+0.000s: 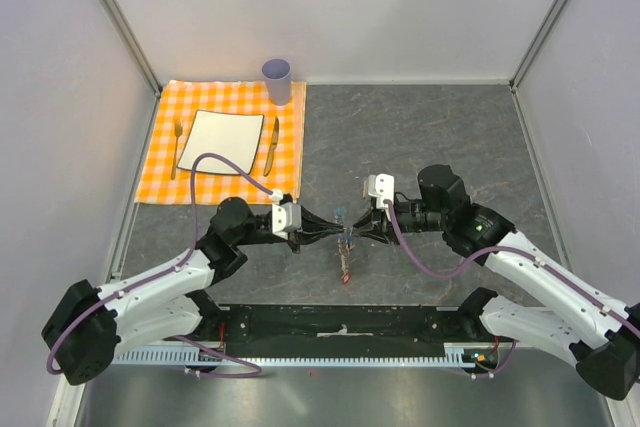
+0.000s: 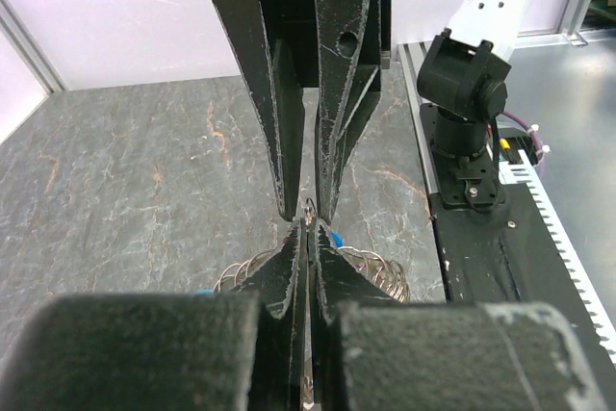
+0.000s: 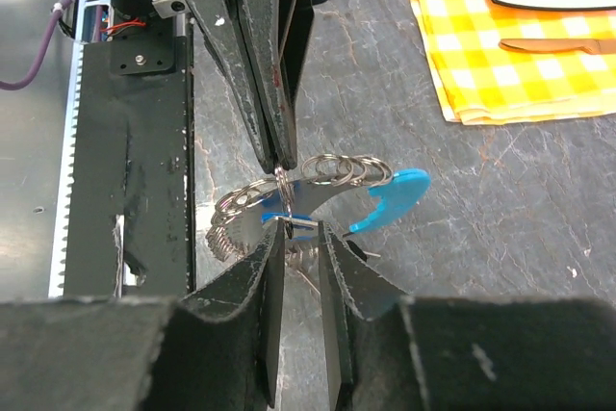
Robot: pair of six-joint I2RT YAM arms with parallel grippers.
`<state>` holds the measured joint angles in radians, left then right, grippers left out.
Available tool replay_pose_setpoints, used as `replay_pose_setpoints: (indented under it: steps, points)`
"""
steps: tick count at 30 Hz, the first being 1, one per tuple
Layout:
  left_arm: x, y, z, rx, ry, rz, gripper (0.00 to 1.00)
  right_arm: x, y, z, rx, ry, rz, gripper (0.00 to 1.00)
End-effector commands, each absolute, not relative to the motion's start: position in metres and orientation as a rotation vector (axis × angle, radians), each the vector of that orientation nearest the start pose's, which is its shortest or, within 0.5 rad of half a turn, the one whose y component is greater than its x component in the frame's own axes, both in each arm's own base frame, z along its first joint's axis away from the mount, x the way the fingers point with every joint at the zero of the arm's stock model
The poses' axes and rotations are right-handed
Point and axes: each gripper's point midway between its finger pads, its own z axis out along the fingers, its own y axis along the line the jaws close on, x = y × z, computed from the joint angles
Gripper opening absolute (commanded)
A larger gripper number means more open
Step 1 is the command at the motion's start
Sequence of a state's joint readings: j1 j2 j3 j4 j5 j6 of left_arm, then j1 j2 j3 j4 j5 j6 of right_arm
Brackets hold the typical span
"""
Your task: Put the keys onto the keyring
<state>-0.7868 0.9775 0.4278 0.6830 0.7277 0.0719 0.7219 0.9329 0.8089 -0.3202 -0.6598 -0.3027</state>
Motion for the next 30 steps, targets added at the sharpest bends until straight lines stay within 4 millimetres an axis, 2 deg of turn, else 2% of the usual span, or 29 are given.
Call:
replay_pose_setpoints:
  steps: [1, 6, 7, 9, 20, 29, 30]
  points:
    - [0.147, -0.313, 0.272, 1.190, 0.916, -1.053, 0.02, 0.152, 0.274, 0.247, -1.389, 1.426, 0.963, 0.25]
    - [0.147, -0.315, 0.270, 1.197, 0.925, -1.063, 0.02, 0.153, 0.275, 0.248, -1.389, 1.425, 0.963, 0.16]
    - [0.147, -0.315, 0.270, 1.199, 0.924, -1.064, 0.02, 0.153, 0.275, 0.248, -1.388, 1.427, 0.962, 0.09]
    - [0.147, -0.314, 0.272, 1.195, 0.918, -1.063, 0.02, 0.153, 0.275, 0.244, -1.389, 1.440, 0.967, 0.01]
    - [0.141, -0.304, 0.292, 1.066, 0.818, -1.079, 0.02, 0.152, 0.273, 0.224, -1.378, 1.502, 0.976, 0.00]
    - [0.136, -0.303, 0.296, 0.990, 0.777, -1.158, 0.02, 0.150, 0.280, 0.222, -1.317, 1.471, 1.044, 0.00]
    - [0.135, -0.302, 0.301, 0.976, 0.749, -1.156, 0.02, 0.150, 0.281, 0.222, -1.314, 1.464, 1.050, 0.00]
